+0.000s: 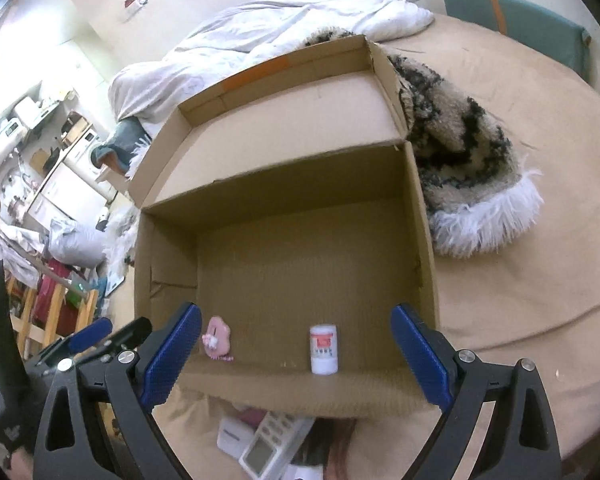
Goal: Organize rigid objects
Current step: 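Grasp the white earbud case with the left tool while the right tool grasps the white plug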
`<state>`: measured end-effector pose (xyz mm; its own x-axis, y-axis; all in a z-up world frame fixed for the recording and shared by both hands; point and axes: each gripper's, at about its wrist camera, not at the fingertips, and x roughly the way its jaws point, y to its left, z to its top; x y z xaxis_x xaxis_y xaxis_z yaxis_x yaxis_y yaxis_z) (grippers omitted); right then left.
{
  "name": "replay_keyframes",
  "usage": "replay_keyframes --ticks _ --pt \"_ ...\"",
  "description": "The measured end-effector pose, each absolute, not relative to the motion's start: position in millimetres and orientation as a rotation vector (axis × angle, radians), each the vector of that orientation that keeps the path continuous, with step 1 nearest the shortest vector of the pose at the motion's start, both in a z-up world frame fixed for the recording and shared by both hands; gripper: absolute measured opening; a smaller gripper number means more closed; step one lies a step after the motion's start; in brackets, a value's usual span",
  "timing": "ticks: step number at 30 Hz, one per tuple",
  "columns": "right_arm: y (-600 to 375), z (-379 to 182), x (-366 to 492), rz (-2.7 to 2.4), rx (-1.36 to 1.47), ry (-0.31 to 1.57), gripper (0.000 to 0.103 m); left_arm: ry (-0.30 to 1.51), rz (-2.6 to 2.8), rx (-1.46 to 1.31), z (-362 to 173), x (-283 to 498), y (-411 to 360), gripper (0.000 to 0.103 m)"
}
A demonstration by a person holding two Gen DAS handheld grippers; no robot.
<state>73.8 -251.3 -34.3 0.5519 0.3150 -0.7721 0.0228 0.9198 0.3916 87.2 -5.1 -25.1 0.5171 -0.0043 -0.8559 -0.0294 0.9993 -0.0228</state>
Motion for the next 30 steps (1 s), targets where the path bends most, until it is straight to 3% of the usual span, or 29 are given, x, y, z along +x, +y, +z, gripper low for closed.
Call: replay_keyframes --ticks 15,24,30 --pt "-258.6 -63.5 27.3 0.227 0.351 1.105 0.102 1.102 0.071 -0.075 -61.8 48.5 27.2 0.074" --pt "-256.9 -85.7 32.0 0.195 0.396 1.191 0.102 1.371 -0.118 -0.064 -120.7 51.1 -11.3 0.074" --pt "-259.1 -92.7 38.4 0.227 0.475 1.217 0.102 1.403 -0.181 -0.004 -140.6 54.4 -35.5 0.073"
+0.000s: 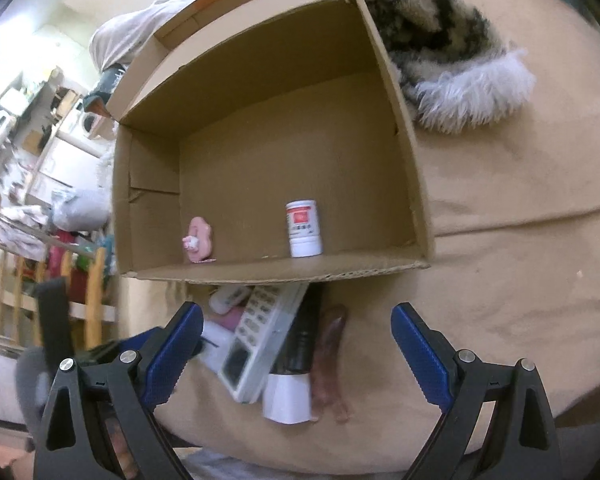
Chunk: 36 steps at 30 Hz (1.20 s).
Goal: Organize rigid objects
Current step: 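Grasp the white earbud case with the left tool while the right tool grasps the white plug, then lower the earbud case and plug into the box and open both tools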
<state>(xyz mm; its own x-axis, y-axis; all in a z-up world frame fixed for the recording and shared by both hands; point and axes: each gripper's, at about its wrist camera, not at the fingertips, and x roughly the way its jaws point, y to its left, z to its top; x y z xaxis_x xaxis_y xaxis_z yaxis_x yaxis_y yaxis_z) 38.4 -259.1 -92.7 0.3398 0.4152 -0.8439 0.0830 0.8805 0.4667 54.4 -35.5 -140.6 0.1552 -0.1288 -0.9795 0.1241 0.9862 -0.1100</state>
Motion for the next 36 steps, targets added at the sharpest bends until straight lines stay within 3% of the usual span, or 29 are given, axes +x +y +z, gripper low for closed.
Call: replay_keyframes --ticks 4,6,8,9,10,16,20,23,36 --pt "-263.7 -95.4 40.7 0.217 0.505 1.222 0.102 1.418 -0.226 0.032 -148.0 51.4 -52.5 0.071" --pt "-265.1 -97.0 40.9 0.215 0.51 1.227 0.102 1.426 -0.24 0.064 -152.7 51.4 -60.5 0.065" --pt "-264.2 -99.3 41.0 0.213 0.504 1.239 0.102 1.436 -0.248 0.077 -157.5 51.3 -64.9 0.057" --pt "-263.3 -100.6 41.0 0.209 0.496 1.247 0.102 1.435 -0.249 0.075 -157.9 51.7 -65.2 0.044" --pt "-262.4 -102.0 40.7 0.206 0.485 1.255 0.102 1.438 -0.25 0.076 -158.4 52.1 -65.8 0.04" --pt "-244.2 -114.0 33.7 0.224 0.362 1.349 0.099 1.449 -0.198 0.05 -158.2 54.3 -54.3 0.039" --pt "-219.7 -127.5 22.6 0.281 0.223 1.436 0.078 1.467 -0.125 0.005 -158.7 58.4 -39.8 0.039" --pt "-197.2 -137.1 12.2 0.331 0.134 1.479 0.055 1.472 -0.11 0.002 -160.0 58.9 -37.9 0.039" --pt "-132.7 -158.7 1.2 0.346 -0.105 1.443 0.055 1.477 -0.105 0.026 -170.4 64.8 -34.2 0.04"
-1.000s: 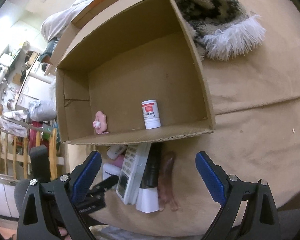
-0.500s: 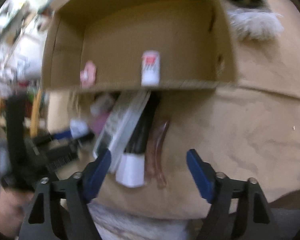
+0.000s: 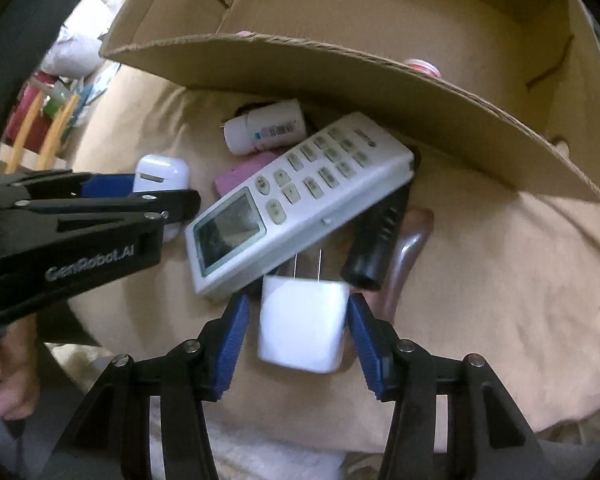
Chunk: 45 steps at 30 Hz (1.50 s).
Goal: Organize rigid objects
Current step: 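Lower the earbud case and plug into the box and open both tools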
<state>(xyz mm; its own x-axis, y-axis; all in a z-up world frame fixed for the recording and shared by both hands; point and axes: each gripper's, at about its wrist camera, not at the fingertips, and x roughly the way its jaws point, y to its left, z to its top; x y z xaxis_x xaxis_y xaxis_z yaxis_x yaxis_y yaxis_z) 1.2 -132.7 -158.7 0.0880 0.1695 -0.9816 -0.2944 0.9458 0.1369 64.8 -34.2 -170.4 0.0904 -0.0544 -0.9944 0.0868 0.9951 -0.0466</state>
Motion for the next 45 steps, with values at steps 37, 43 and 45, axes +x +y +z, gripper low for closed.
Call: replay_keyframes --ticks 37,43,45 --pt "-214.6 -48.6 11.4 0.324 0.192 1.042 0.044 1.112 -0.021 -0.002 -37.3 37.0 -2.7 0.039" --pt "-222.9 -17.2 26.7 0.298 0.227 0.936 0.044 1.047 -0.041 0.001 -20.3 55.6 -12.7 0.039" --pt "-226.4 -8.9 34.4 0.293 0.241 0.913 0.044 1.029 -0.048 0.002 -14.3 63.0 -19.0 0.039"
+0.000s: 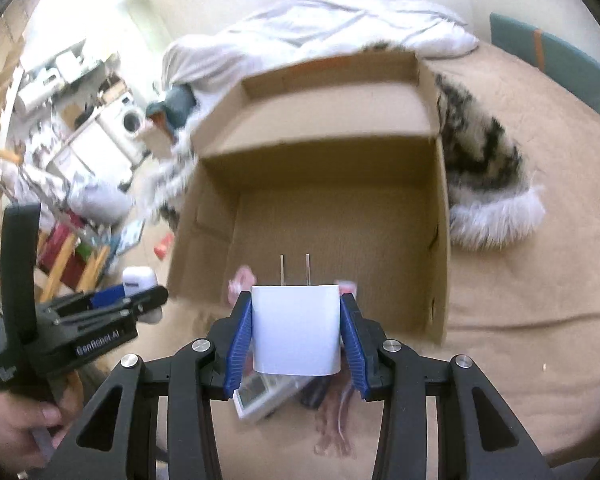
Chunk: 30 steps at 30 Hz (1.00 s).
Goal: Organize rigid objects
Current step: 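Lower the earbud case and plug into the box and open both tools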
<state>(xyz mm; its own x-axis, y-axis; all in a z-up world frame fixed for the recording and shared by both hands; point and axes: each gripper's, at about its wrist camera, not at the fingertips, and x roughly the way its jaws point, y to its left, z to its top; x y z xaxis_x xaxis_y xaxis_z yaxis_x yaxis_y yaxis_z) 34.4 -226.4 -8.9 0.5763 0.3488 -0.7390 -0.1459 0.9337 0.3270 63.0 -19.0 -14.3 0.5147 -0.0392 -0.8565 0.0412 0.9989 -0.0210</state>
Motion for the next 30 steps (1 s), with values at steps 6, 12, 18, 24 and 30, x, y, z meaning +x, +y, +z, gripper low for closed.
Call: replay_keyframes --ticks 6,12,18,24,30 --pt "-227.1 5.3 65.6 0.276 0.234 0.874 0.044 0.983 -0.067 0.016 3.9 95.8 -31.7 0.039" --pt "-223.6 2.5 104.2 0.264 0.218 0.888 0.044 0.975 -0.077 0.046 -2.6 129.9 -45.2 0.039" --pt "-211.3 -26.2 131.1 0.255 0.192 0.941 0.044 1.016 -0.091 0.076 -37.2 149.3 -55.7 0.039" --pt "-208.8 -61.4 143.2 0.238 0.205 1.025 0.044 1.072 -0.116 0.09 -72.4 155.1 -63.2 0.039" --pt "-209.5 -84.8 151.8 0.213 0.213 1.1 0.044 1.094 -0.124 0.095 -86.9 159.4 -67.3 0.039"
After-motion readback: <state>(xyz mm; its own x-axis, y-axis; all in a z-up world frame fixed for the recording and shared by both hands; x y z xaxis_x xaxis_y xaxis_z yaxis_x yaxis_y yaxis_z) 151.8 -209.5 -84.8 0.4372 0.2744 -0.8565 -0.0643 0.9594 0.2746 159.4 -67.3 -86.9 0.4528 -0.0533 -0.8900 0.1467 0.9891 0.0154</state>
